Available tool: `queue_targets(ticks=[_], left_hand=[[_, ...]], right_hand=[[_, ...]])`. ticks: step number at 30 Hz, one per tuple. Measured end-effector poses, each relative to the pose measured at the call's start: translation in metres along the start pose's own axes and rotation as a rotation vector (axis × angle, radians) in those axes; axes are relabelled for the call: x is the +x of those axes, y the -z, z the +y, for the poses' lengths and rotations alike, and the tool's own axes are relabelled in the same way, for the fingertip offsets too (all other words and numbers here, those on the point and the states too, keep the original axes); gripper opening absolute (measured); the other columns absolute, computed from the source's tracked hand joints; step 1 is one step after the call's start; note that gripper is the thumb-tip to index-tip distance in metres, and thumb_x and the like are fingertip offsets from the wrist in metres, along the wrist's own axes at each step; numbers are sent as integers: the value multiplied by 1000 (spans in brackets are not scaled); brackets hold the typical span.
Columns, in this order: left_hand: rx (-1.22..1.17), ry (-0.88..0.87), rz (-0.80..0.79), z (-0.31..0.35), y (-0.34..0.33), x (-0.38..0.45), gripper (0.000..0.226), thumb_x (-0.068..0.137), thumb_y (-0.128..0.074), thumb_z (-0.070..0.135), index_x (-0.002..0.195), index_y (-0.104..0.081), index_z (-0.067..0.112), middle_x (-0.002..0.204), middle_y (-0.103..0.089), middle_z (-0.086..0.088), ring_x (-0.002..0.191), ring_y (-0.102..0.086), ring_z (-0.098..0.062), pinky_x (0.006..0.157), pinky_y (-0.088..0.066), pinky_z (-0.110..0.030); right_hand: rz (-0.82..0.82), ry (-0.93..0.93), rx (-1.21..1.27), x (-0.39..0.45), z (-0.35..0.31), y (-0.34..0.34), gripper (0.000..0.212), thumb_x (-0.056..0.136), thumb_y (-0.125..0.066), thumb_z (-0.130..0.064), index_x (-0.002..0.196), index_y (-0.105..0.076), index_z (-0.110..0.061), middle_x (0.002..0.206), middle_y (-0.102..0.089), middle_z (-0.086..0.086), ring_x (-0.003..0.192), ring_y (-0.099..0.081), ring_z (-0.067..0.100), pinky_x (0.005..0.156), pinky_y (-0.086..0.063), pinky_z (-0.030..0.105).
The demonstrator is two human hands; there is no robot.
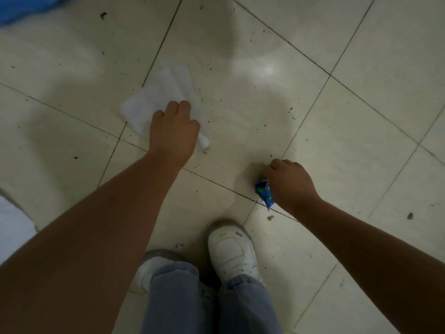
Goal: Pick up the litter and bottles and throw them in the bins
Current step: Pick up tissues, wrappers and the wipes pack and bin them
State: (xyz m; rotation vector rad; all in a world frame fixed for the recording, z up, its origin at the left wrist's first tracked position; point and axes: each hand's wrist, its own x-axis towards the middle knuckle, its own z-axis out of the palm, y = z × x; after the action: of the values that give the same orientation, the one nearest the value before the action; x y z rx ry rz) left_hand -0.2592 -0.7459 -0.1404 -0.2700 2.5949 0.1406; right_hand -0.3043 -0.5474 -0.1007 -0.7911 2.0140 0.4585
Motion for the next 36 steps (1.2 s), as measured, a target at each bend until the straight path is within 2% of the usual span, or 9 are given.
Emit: queue_targets(ticks=[4, 7, 11, 15, 19, 23, 27, 32, 36], left_hand=[[-92, -23, 100, 0, 12, -22, 24, 83, -67, 3, 107, -69, -2, 111, -60, -25, 103, -56, -40, 78, -51, -43], [-329, 125, 88, 2, 34, -62, 18, 80, -70, -4, 97, -70, -9, 101, -64, -31, 93, -61, -45, 74, -54, -48], [-414, 177, 89, -6, 80, -123, 24, 55, -86, -8, 75, -77, 0, 71, -69, -25, 60, -67, -39, 48, -56, -37], [-586, 299, 176, -19, 168, -158, 13, 75, -72, -2, 87, -76, -3, 83, -68, -29, 72, -68, -41, 59, -58, -42], [-741, 473, 292, -22, 282, -174, 18, 87, -64, 2, 100, -72, -7, 101, -63, -33, 91, -63, -43, 77, -53, -42], [-834, 606, 197, -18, 386, -173, 27, 97, -49, 14, 103, -68, -4, 106, -61, -27, 98, -59, -37, 76, -47, -35], [-920, 616, 148, -1, 471, -146, 47, 98, -47, 16, 51, -37, 14, 60, -47, -4, 83, -57, -33, 63, -38, -37], [-937, 548, 120, 26, 531, -74, 46, 97, -47, 15, 52, -37, 12, 79, -61, -20, 81, -53, -31, 68, -37, -37], [-965, 557, 96, 39, 540, 0, 40, 97, -46, 13, 58, -46, 8, 104, -65, -26, 98, -59, -33, 80, -46, -35]], right_hand=[[72, -4, 8, -11, 1, 2, 34, 88, -55, -12, 122, -54, -9, 125, -56, 10, 117, -46, 26, 104, -34, 35], [126, -35, 42, -37, -4, 16, 33, 88, -54, -13, 122, -55, -11, 124, -57, 8, 117, -45, 25, 104, -30, 35], [233, -65, 198, -92, -10, 63, 29, 88, -52, -10, 116, -58, -8, 106, -64, 12, 105, -53, 30, 95, -35, 37], [436, -67, 242, -164, 0, 139, 22, 57, -78, 6, 77, -72, -1, 58, -66, 17, 58, -64, 36, 65, -50, 43], [553, -134, 276, -227, 17, 225, 18, 49, -81, 10, 56, -69, -1, 43, -61, 14, 42, -59, 33, 56, -33, 30], [604, -222, 456, -272, 39, 298, 8, 74, -65, 4, 69, -69, 8, 62, -65, 28, 65, -63, 41, 64, -30, 33], [535, -333, 602, -287, 62, 368, 20, 87, -51, -7, 94, -67, 2, 97, -67, 23, 94, -60, 40, 82, -43, 38], [524, -302, 680, -243, 101, 426, 20, 88, -53, -10, 69, -57, -5, 97, -66, 26, 96, -60, 40, 82, -45, 39], [464, -268, 657, -188, 139, 453, 20, 91, -54, -12, 84, -65, 2, 101, -67, 25, 98, -62, 37, 85, -46, 38]])
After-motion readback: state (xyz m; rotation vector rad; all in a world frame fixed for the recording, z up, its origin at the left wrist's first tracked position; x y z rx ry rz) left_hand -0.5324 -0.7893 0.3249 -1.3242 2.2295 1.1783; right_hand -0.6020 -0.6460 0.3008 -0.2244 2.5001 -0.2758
